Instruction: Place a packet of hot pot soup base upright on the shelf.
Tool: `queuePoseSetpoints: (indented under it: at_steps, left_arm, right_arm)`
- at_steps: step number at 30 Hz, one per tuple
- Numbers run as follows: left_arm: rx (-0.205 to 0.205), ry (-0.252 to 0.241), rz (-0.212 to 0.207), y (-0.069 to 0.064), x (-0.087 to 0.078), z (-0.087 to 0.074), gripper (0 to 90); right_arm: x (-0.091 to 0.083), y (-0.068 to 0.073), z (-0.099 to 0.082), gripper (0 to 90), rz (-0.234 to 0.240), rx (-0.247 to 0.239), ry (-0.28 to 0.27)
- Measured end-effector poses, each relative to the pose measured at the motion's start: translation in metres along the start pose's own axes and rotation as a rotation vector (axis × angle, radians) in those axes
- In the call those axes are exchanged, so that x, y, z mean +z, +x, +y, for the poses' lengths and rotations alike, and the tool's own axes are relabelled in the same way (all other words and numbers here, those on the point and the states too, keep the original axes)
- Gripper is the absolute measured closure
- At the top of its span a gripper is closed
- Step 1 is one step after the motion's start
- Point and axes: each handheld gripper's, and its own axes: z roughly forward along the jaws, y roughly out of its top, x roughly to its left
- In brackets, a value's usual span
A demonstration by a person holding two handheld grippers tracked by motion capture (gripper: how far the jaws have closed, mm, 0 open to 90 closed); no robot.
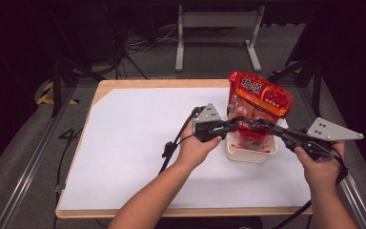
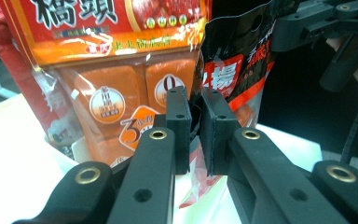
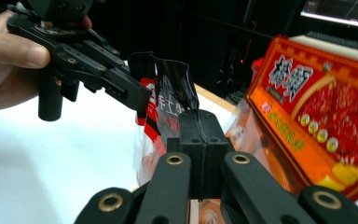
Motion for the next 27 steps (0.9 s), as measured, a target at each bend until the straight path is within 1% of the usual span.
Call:
queuePoseSetpoints:
  at_steps: [4, 5, 6, 7, 8, 9, 10, 11, 14, 15, 16, 19, 22, 25, 26, 27]
  left_arm:
    - [-0.024, 0.047, -0.004, 0.003, 0.007, -0.004, 81.0]
    - [-0.033, 0.063, -0.006, 0.005, 0.010, -0.006, 79.4]
    - [-0.033, 0.063, -0.006, 0.005, 0.010, -0.006, 77.9]
    - [-0.036, 0.072, -0.009, 0.005, 0.011, -0.007, 77.9]
    - [-0.043, 0.069, -0.008, 0.006, 0.012, -0.007, 75.1]
    - [-0.045, 0.067, 0.004, 0.006, 0.012, -0.008, 68.4]
    - [-0.056, 0.055, 0.014, 0.007, 0.013, -0.008, 59.3]
    - [-0.058, 0.055, 0.016, 0.007, 0.013, -0.008, 54.1]
    - [-0.055, 0.058, 0.017, 0.007, 0.013, -0.009, 44.9]
    - [-0.055, 0.059, 0.015, 0.007, 0.012, -0.009, 42.8]
    - [-0.056, 0.053, 0.020, 0.006, 0.012, -0.010, 42.8]
    - [-0.057, 0.048, 0.017, 0.005, 0.009, -0.011, 39.9]
    - [-0.042, 0.038, 0.034, 0.004, 0.003, -0.012, 34.6]
    - [-0.014, 0.022, 0.046, -0.001, -0.010, -0.011, 31.0]
    - [-0.012, 0.019, 0.049, -0.003, -0.014, -0.011, 29.8]
    - [-0.002, 0.015, 0.052, -0.005, -0.021, -0.012, 29.1]
  right_arm:
    - [0.002, -0.002, -0.009, 90.0, -0.009, 0.045, 0.030]
    - [0.003, -0.002, -0.012, 87.3, -0.025, 0.059, 0.060]
    - [0.003, -0.002, -0.013, 82.6, -0.040, 0.063, 0.077]
    - [0.003, -0.002, -0.013, 82.6, -0.040, 0.063, 0.077]
    - [0.004, -0.003, -0.014, 74.4, -0.050, 0.066, 0.089]
    - [0.004, -0.003, -0.015, 70.5, -0.055, 0.072, 0.096]
    - [0.003, -0.003, -0.015, 69.2, -0.058, 0.074, 0.092]
    - [0.002, -0.002, -0.014, 67.5, -0.065, 0.078, 0.095]
    - [0.002, -0.001, -0.013, 66.1, -0.074, 0.073, 0.093]
    - [0.002, -0.001, -0.012, 64.8, -0.075, 0.076, 0.089]
    - [0.002, -0.001, -0.012, 64.8, -0.075, 0.076, 0.089]
    - [0.004, -0.001, -0.013, 63.2, -0.076, 0.079, 0.088]
    - [0.004, 0.000, -0.013, 60.3, -0.076, 0.085, 0.084]
    - [0.003, 0.002, -0.011, 56.4, -0.068, 0.094, 0.067]
    - [0.002, 0.003, -0.010, 54.4, -0.068, 0.092, 0.061]
    - [0.002, 0.004, -0.009, 52.9, -0.064, 0.097, 0.057]
